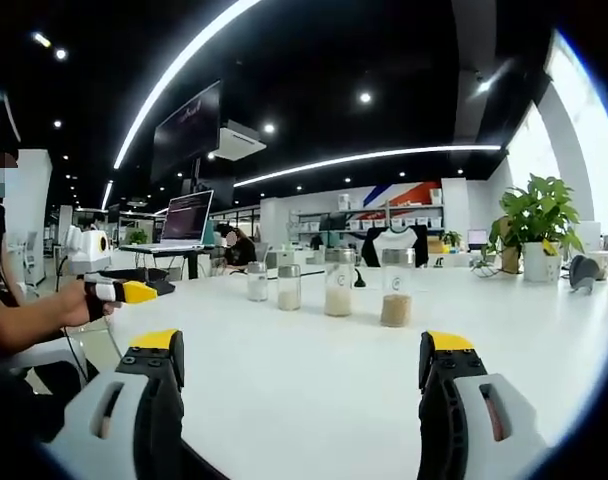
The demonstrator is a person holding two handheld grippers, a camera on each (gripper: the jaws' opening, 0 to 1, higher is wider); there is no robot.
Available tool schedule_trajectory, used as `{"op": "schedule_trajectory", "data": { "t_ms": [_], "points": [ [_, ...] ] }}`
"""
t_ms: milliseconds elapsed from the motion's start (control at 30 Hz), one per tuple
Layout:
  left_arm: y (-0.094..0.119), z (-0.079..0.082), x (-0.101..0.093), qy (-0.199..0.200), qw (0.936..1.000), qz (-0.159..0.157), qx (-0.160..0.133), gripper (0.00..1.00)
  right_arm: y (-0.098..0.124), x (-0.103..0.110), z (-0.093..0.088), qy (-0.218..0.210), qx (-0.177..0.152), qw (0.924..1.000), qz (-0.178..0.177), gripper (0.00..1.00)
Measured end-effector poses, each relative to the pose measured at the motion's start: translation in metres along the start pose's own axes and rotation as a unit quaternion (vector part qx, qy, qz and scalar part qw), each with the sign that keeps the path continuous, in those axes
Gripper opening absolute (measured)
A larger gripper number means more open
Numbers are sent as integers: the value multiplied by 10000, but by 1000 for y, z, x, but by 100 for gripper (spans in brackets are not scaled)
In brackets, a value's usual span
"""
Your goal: Rotate the seasoning bottle until the label or dispensing opening points toward the visible target arrow and the bottle remains upright within the marked orientation range
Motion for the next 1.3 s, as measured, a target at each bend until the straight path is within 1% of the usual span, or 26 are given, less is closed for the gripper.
{"op": "schedule_trajectory", "data": {
  "t_ms": [200, 533, 567, 700, 800, 933, 1133, 1200, 1300],
  "points": [
    [-7, 0, 7, -131, 9999, 102, 26, 100, 0, -1, 0, -25, -15, 10000, -6, 100],
    [-18, 0, 23, -111, 9995, 301, 15, 99, 0, 1, 0, 18, -18, 10000, 9, 100],
    [-20, 0, 26, -59, 9994, 349, 38, 99, 0, 2, 0, 33, -18, 10000, 18, 100],
    [-25, 2, 27, -56, 9994, 343, 18, 98, 0, 3, 0, 51, -4, 10000, 24, 100],
    [-32, 0, 33, -56, 9991, 399, 119, 98, 0, 2, 0, 47, -15, 10000, 14, 100],
    [-37, -2, 39, -18, 9990, 427, 139, 98, 0, 2, 1, 54, -32, 10000, 15, 100],
    [-50, -4, 48, 45, 9986, 448, 261, 97, 0, 2, 0, -17, -37, 10000, 58, 100],
    [-53, -3, 51, 39, 9987, 449, 247, 96, 0, 2, -1, 2, -30, 10000, 55, 100],
    [-60, 0, 59, 90, 9984, 536, 142, 94, 0, 2, 0, -17, -46, 10000, 54, 100]
  ]
}}
Point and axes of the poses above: the point that each gripper's makers call its tool centre point, and the gripper's own axes: y roughly backward along the fingers, x roughly to its left, z roughly out of its top, the point moved 5 cm from there along y, roughly backward along the fingers, and after that the axes turned 6 degrees about -z, right-handed, at the moved point
